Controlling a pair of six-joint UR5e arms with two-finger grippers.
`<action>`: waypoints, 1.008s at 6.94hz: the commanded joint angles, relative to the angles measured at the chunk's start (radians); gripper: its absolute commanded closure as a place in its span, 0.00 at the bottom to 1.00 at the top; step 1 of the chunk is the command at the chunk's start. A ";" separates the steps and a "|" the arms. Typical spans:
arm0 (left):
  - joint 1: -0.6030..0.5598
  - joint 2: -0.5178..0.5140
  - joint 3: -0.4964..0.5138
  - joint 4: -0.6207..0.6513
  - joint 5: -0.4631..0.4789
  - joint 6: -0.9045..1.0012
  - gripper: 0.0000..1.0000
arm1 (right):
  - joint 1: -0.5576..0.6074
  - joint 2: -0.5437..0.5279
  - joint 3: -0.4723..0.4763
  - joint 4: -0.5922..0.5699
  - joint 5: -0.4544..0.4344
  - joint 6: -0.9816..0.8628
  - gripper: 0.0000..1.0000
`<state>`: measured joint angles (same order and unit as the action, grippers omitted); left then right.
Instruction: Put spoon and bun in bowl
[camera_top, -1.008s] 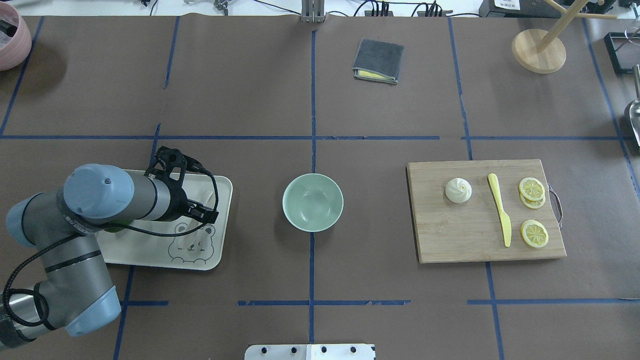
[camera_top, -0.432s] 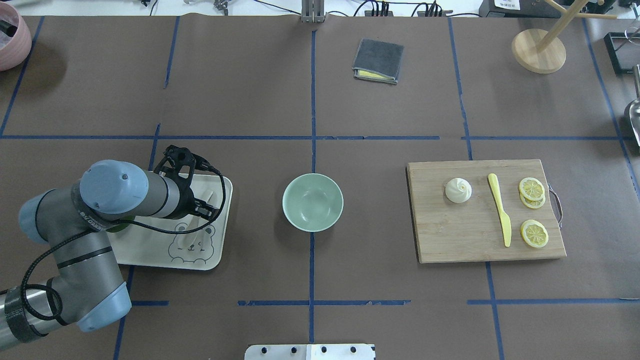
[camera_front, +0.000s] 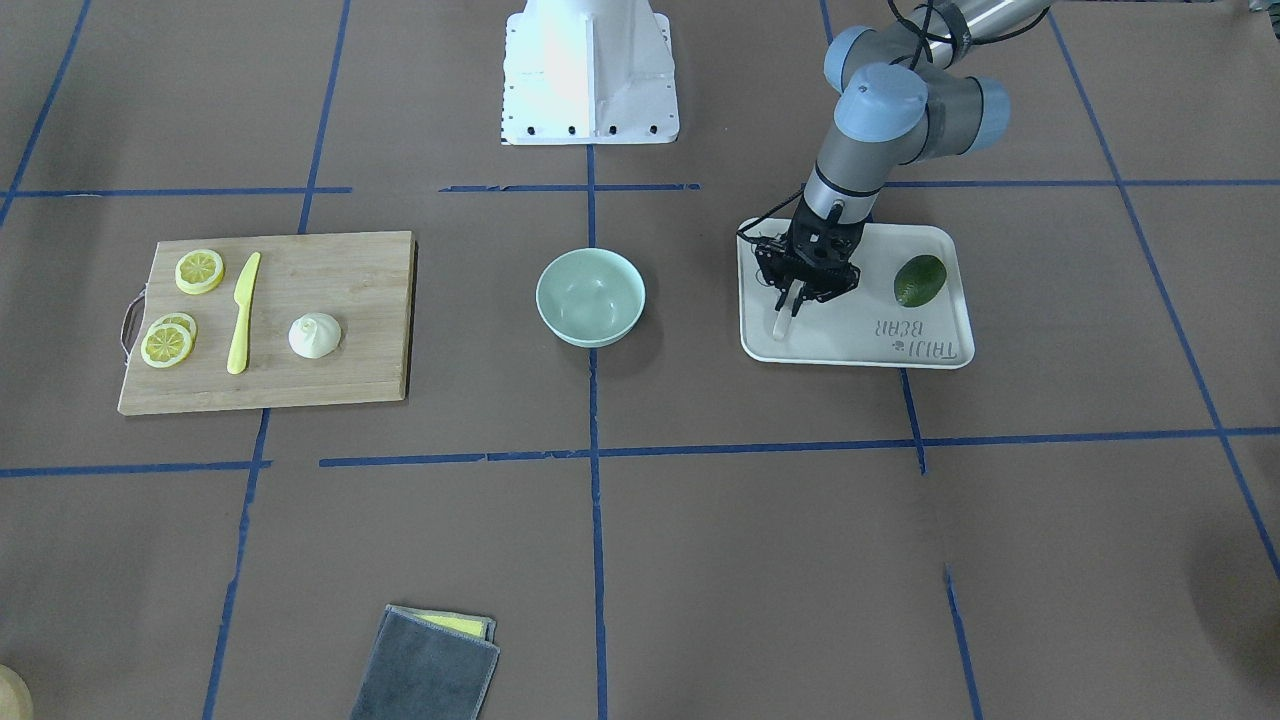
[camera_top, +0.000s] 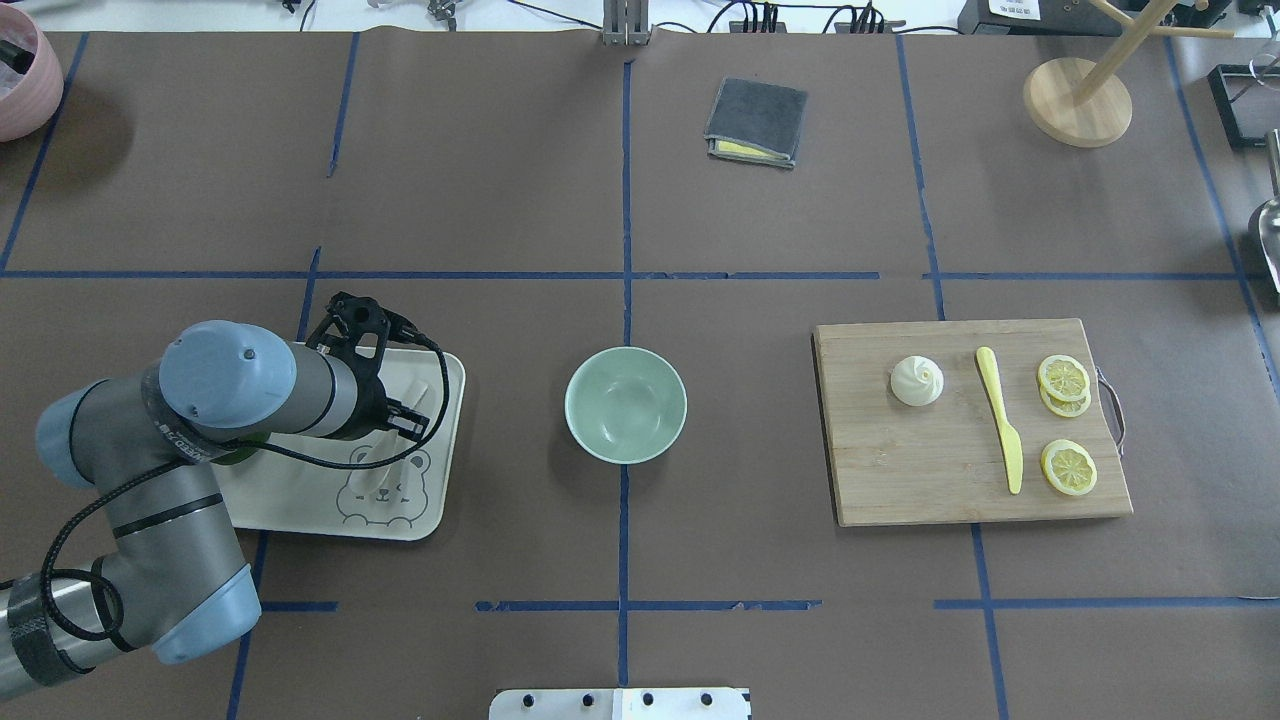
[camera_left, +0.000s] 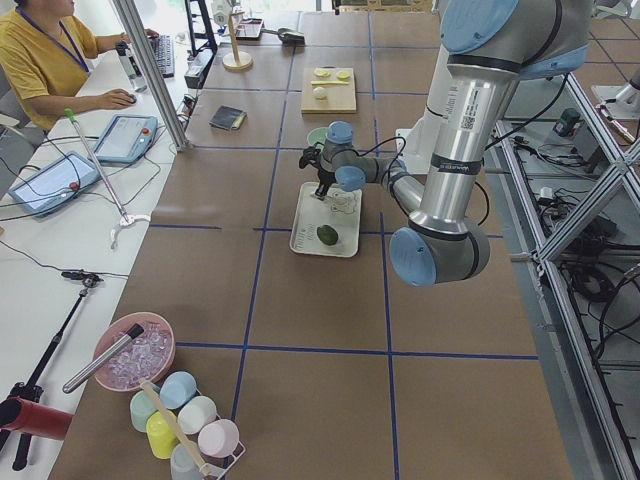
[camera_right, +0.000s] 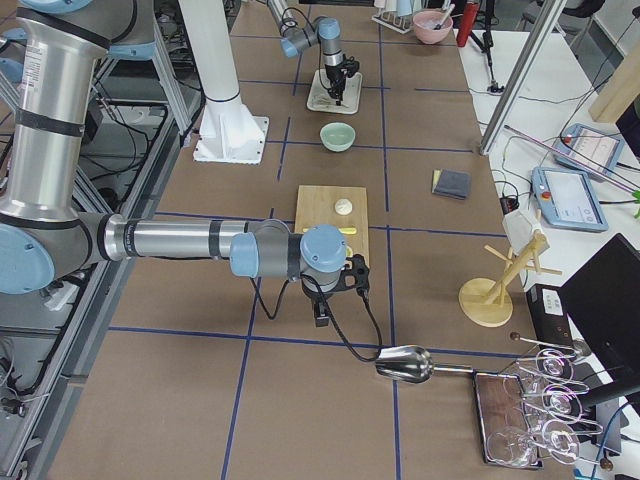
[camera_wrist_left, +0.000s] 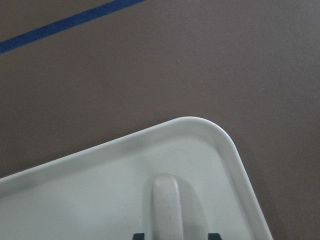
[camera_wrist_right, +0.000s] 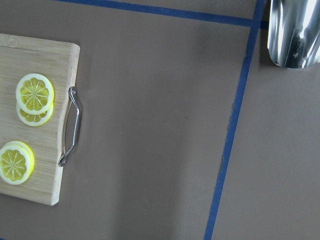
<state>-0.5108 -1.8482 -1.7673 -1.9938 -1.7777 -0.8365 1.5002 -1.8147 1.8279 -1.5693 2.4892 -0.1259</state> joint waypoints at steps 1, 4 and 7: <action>0.000 -0.031 -0.024 0.077 -0.003 -0.006 1.00 | 0.000 0.003 -0.015 0.000 0.019 0.000 0.00; 0.000 -0.222 -0.066 0.256 -0.005 -0.120 1.00 | 0.000 0.006 -0.012 0.002 0.039 0.000 0.00; 0.035 -0.417 0.108 0.048 0.004 -0.356 1.00 | 0.000 0.008 -0.013 0.002 0.076 0.035 0.00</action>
<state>-0.4935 -2.1977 -1.7482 -1.8237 -1.7781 -1.1040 1.5002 -1.8076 1.8143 -1.5677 2.5498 -0.1024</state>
